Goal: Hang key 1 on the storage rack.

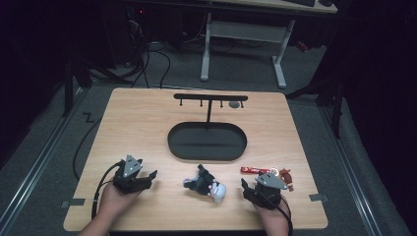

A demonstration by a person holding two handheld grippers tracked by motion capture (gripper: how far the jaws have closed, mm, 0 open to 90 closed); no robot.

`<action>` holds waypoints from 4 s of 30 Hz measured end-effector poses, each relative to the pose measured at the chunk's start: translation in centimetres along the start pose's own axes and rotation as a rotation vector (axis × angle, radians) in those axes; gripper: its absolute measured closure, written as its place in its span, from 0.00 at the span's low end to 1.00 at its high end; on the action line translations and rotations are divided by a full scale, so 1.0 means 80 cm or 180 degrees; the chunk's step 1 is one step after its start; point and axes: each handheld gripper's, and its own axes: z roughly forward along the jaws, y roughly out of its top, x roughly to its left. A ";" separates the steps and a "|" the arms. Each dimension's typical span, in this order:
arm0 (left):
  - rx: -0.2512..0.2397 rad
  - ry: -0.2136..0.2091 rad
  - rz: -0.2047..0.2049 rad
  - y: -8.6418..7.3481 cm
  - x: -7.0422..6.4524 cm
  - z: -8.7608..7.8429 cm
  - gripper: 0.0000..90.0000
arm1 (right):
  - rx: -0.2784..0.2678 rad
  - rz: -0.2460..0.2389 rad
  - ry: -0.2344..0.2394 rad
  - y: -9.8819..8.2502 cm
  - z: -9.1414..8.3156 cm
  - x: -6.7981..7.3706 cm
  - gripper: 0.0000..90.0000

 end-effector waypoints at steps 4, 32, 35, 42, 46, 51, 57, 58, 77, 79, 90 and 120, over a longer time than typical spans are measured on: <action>0.0018 -0.0027 0.0037 -0.001 -0.002 0.000 0.33 | -0.0065 -0.0019 0.0008 -0.002 -0.001 -0.010 0.30; -0.0070 -0.0168 0.0203 0.007 -0.015 -0.001 0.32 | 0.0129 0.0126 0.0067 0.003 -0.006 -0.028 0.23; -0.0030 -0.0216 0.0260 0.007 -0.017 0.004 0.34 | 0.0231 0.0085 0.0054 0.004 -0.003 -0.027 0.25; -0.0046 -0.0255 0.0321 0.007 -0.016 0.007 0.35 | 0.0446 0.0244 0.0039 -0.004 -0.003 -0.029 0.29; -0.0030 -0.0238 0.0372 0.007 -0.020 0.008 0.34 | 0.0536 0.0269 0.0023 -0.005 -0.008 -0.028 0.30; -0.0077 -0.0231 0.0411 0.009 -0.022 0.007 0.34 | 0.0647 0.0207 0.0038 -0.001 -0.015 -0.024 0.31; -0.0090 -0.0269 0.0441 0.010 -0.025 0.006 0.34 | 0.0786 0.0064 0.0054 0.004 -0.016 -0.019 0.32; -0.0098 -0.0287 0.0445 0.010 -0.027 0.005 0.34 | 0.0794 0.0055 0.0065 0.005 -0.016 -0.018 0.32; -0.0179 -0.0454 0.0468 0.020 -0.039 0.008 0.33 | 0.1221 0.0030 0.0293 0.025 -0.025 -0.025 0.32; -0.0166 -0.0446 0.0511 0.019 -0.040 0.008 0.32 | 0.1242 0.0068 0.0298 0.026 -0.029 -0.030 0.33; -0.0206 -0.0497 0.0451 0.020 -0.039 0.006 0.32 | 0.1374 0.0166 0.0310 0.022 -0.044 -0.048 0.34; -0.0141 -0.0450 0.0297 0.000 -0.017 -0.012 0.32 | 0.1585 0.0206 0.0115 0.031 -0.068 -0.099 0.48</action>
